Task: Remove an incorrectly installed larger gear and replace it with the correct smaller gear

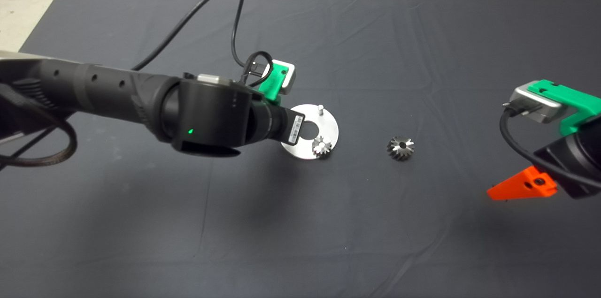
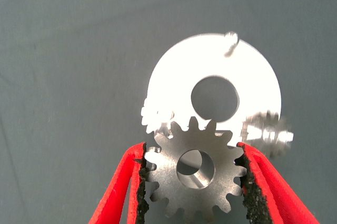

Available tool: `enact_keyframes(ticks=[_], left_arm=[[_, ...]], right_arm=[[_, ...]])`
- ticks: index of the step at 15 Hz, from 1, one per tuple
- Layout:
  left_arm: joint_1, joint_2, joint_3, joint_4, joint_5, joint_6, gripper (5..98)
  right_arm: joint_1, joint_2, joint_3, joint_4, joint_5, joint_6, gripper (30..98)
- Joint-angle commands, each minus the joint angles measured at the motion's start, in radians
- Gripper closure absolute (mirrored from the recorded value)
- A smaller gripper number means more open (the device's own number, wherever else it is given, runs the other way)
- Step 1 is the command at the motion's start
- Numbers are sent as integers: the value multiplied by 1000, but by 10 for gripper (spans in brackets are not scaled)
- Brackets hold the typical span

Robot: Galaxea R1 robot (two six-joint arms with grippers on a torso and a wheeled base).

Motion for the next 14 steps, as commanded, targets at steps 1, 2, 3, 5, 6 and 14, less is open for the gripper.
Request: enact_keyframes(ticks=[1, 2, 3, 5, 6, 14], left_arm=[[-29, 145, -106, 51, 87, 6, 681], [-27, 188, -145, 74, 86, 17, 681], [-27, 218, -191, 77, 86, 35, 681], [-9, 286, -334, 79, 81, 68, 681], [6, 292, -378, 79, 80, 61, 681], [82, 292, -519, 77, 84, -2, 682]], right_arm=[[20, -2, 1, 33, 2, 8, 308], [20, -5, 2, 33, 2, 8, 308], [20, -5, 2, 33, 2, 9, 308], [20, -2, 1, 32, 2, 17, 308], [20, -4, 1, 31, 2, 17, 308], [20, -5, 1, 31, 2, 17, 308]])
